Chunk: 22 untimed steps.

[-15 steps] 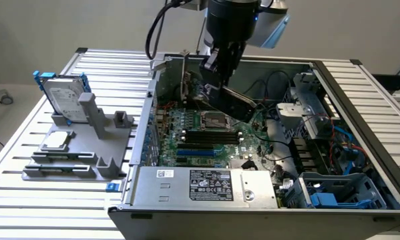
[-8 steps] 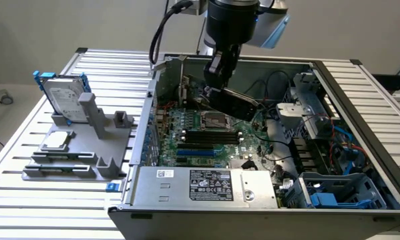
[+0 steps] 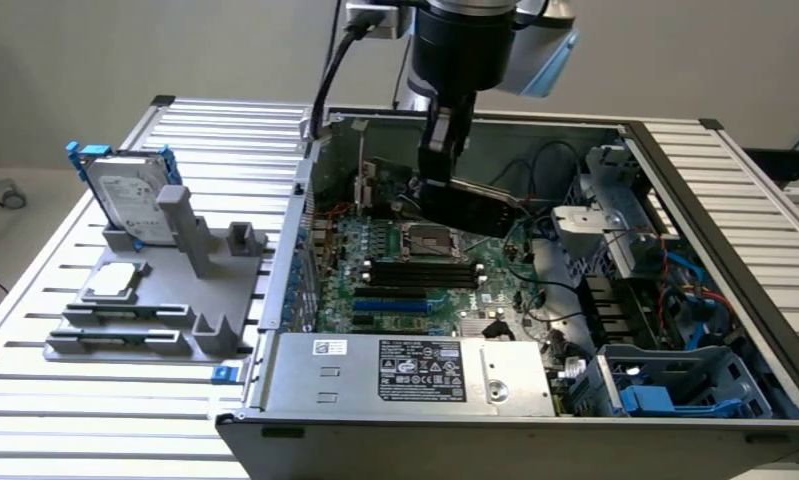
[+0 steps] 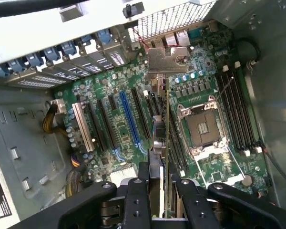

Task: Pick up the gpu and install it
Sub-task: 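Insert the gpu into the slot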

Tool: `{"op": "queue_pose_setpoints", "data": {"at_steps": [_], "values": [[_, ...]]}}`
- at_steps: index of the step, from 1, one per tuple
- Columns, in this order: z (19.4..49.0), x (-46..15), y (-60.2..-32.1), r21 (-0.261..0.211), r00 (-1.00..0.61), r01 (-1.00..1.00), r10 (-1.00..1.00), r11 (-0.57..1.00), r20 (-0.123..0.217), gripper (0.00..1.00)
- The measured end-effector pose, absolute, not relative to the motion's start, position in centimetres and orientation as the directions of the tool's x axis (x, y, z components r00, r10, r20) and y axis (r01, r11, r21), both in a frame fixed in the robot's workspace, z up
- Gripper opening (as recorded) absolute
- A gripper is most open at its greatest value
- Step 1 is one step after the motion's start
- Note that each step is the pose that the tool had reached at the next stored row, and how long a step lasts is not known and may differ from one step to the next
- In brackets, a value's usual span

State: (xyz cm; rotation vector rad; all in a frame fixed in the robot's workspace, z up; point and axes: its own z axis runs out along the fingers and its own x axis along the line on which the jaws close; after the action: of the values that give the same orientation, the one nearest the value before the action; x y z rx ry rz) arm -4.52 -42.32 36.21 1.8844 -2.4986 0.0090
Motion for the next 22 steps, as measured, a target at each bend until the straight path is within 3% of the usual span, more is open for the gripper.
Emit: {"op": "queue_pose_setpoints", "data": {"at_steps": [12, 22], "values": [[35.5, -4.6, -42.3, -0.046, -0.108, -0.993, -0.994, 0.107, 0.005, 0.27], [33.8, -5.2, -42.3, -0.050, -0.012, -0.999, -1.000, 0.012, 0.004, 0.27]]}}
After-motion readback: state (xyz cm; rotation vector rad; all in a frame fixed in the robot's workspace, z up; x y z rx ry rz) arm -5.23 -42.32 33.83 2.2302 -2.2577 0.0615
